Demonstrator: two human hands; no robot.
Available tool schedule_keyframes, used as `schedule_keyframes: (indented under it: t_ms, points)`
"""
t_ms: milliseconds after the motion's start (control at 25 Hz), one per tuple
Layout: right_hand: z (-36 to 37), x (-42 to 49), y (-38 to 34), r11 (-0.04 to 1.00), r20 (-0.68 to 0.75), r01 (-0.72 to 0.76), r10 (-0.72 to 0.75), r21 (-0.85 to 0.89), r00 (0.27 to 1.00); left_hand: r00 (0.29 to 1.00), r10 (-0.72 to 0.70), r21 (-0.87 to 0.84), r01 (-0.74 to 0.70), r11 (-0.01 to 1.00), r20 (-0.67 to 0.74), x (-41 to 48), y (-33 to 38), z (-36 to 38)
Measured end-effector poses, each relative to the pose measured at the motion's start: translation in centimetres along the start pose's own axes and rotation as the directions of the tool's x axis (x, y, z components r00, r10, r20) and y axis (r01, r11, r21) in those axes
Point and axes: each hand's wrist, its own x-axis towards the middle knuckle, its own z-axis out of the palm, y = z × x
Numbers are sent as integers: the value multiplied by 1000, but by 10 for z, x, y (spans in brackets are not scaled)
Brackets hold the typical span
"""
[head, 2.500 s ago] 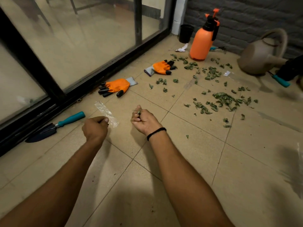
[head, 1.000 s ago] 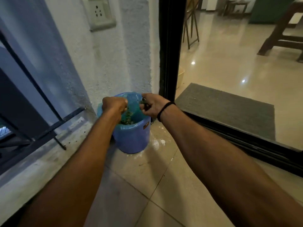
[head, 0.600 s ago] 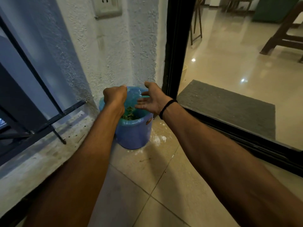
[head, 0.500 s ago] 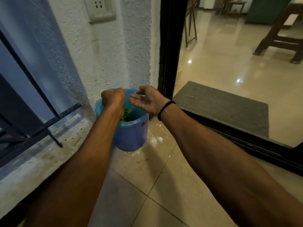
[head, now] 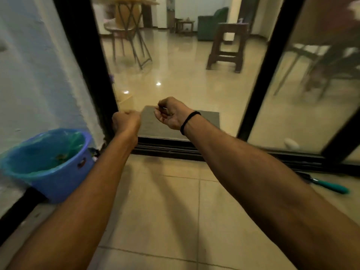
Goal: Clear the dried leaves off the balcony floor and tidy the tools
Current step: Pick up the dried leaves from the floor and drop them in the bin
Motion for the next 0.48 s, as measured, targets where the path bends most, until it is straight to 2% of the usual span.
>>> schedule_keyframes:
  t_ms: [120,240,360,480]
  points:
    - [-80,-25,-43,995,-145,96,-95,-1,985,987,94,82,-105,991,132,-59,29,73]
    - [-171,-62,-81,980,-271,198,-193,-7,943,941,226,168,-273,947,252,-129,54,143]
    - [-267,-103,-109,952,-388,306,-287,-13,876,849,343,209,-451,868,402,-206,73,215]
    - [-364,-140,-127,909,-502,399,-404,-123,765,725,459,180,-614,768,514,-284,82,287]
